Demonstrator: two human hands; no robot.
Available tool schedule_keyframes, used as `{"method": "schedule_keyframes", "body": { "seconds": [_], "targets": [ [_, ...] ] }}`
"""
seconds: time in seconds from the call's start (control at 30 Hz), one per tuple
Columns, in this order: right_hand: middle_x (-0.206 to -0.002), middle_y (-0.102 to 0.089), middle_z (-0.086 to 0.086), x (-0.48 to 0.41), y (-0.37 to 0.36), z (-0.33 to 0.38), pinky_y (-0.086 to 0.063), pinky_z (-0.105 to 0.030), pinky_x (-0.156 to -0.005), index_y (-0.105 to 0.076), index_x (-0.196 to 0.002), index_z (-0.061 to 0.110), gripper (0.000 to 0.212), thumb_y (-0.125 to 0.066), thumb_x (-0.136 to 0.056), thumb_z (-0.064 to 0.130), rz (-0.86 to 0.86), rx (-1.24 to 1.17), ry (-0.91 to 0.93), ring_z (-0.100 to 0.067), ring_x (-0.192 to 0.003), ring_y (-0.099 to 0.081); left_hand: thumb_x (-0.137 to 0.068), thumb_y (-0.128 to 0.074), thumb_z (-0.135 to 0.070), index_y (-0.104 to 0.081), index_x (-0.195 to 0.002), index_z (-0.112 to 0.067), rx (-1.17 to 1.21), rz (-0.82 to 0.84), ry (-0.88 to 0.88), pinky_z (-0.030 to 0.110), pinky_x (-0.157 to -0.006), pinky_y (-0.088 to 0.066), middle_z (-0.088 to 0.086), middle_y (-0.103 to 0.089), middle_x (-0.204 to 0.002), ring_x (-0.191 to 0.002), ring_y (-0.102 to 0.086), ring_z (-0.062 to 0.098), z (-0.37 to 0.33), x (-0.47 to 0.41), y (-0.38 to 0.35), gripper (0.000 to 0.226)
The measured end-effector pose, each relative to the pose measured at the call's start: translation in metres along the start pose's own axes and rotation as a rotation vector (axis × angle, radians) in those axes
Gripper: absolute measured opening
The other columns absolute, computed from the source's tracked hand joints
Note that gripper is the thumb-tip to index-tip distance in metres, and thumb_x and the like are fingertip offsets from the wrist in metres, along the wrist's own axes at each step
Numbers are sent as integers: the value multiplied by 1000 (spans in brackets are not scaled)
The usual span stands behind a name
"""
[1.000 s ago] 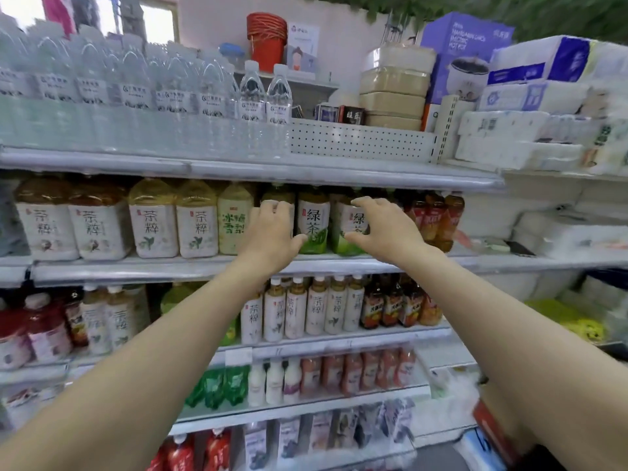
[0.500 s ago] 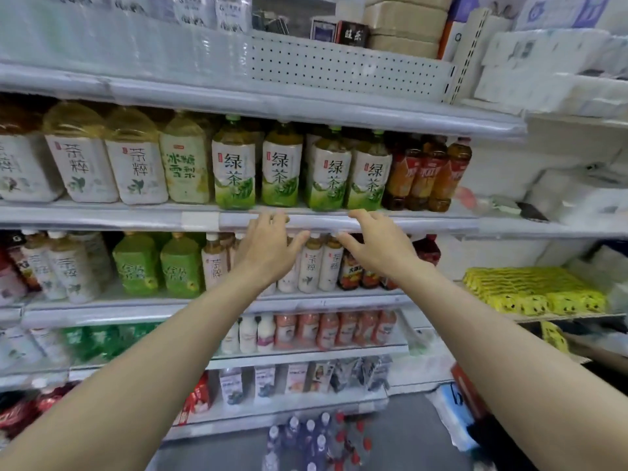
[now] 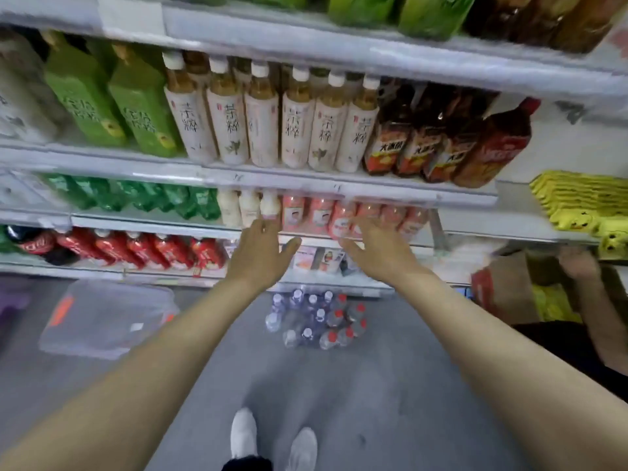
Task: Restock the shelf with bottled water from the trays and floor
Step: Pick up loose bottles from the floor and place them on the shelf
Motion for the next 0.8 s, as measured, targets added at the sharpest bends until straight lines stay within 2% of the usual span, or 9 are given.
{"method": "schedule_keyframes", "body": {
  "seconds": [0.1, 0.2, 0.23, 0.33, 0.43, 0.5, 0.6, 0.7, 0.8],
  "targets": [
    [-147, -50, -15, -10, -95, -27, -39, -41, -106, -43, -149, 15, 58, -51, -101, 46, 131, -13, -63, -35, -135, -46, -97, -55, -48, -60, -126, -6, 42, 63, 110, 42, -102, -40, 19, -57, -127, -120, -51, 38, 60, 4, -63, 51],
    [-135, -59, -13, -20, -192, -51, -43, -42, -103, -52, -140, 17, 74, -43, -85, 66, 227, -112, -152, -33, -124, -56, -96, -61, -38, -59, -129, -5, 77, 153, 240, 39, -104, -37, 20, -55, -132, -119, -53, 38, 122, 10, -131, 47],
    [-136, -59, -11, -22, -226, -58, -43, -42, -103, -52, -140, 17, 74, -42, -85, 67, 278, -136, -186, -32, -122, -57, -96, -61, -39, -58, -131, -6, 83, 187, 276, 39, -105, -37, 19, -54, -133, -117, -54, 38, 144, 12, -155, 48],
    [-143, -57, -9, -25, -330, -81, -39, -36, -103, -51, -143, 17, 53, -57, -99, 45, 353, -176, -228, -30, -130, -53, -95, -60, -43, -56, -134, -9, 112, 280, 384, 40, -109, -36, 18, -52, -138, -121, -53, 36, 212, 19, -228, 52],
    [-150, -52, -6, -23, -439, -93, -34, -31, -108, -47, -147, 15, 58, -65, -97, 39, 411, -352, -317, -25, -138, -49, -95, -59, -47, -54, -136, -12, 150, 339, 459, 38, -110, -34, 16, -51, -140, -128, -49, 33, 275, 20, -296, 54],
    [-149, -54, -5, -24, -506, -97, -36, -33, -114, -47, -148, 13, 67, -72, -92, 40, 366, -516, -416, -22, -137, -51, -94, -58, -49, -53, -137, -14, 171, 348, 486, 37, -108, -36, 15, -51, -140, -126, -51, 32, 311, 15, -337, 55],
    [-148, -55, 2, -31, -590, -103, -40, -39, -116, -50, -148, 18, 73, -80, -84, 38, 193, -776, -522, -14, -135, -51, -95, -56, -51, -51, -139, -18, 213, 322, 511, 33, -105, -38, 10, -50, -141, -125, -52, 26, 358, 0, -389, 55],
    [-137, -57, 18, -46, -646, -107, -40, -16, -108, -53, -145, 24, 65, -81, -86, 20, -4, -986, -613, 7, -121, -54, -95, -58, -50, -48, -142, -23, 274, 287, 483, 30, -102, -38, 4, -51, -141, -126, -51, 23, 392, -25, -435, 55],
    [-140, -60, 10, -65, -680, -109, -40, -7, -101, -57, -141, 22, 60, -81, -86, 17, -181, -1098, -635, 6, -123, -54, -93, -62, -49, -42, -147, -31, 323, 301, 418, 27, -99, -38, 0, -49, -140, -124, -50, 19, 413, -49, -475, 60]
  ]
}}
Point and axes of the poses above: each hand's wrist, its own x-axis away from the middle knuckle, its own y-axis out of the back of the hand, z = x × y, the point moved 5 cm from there along -x, towards the middle knuckle
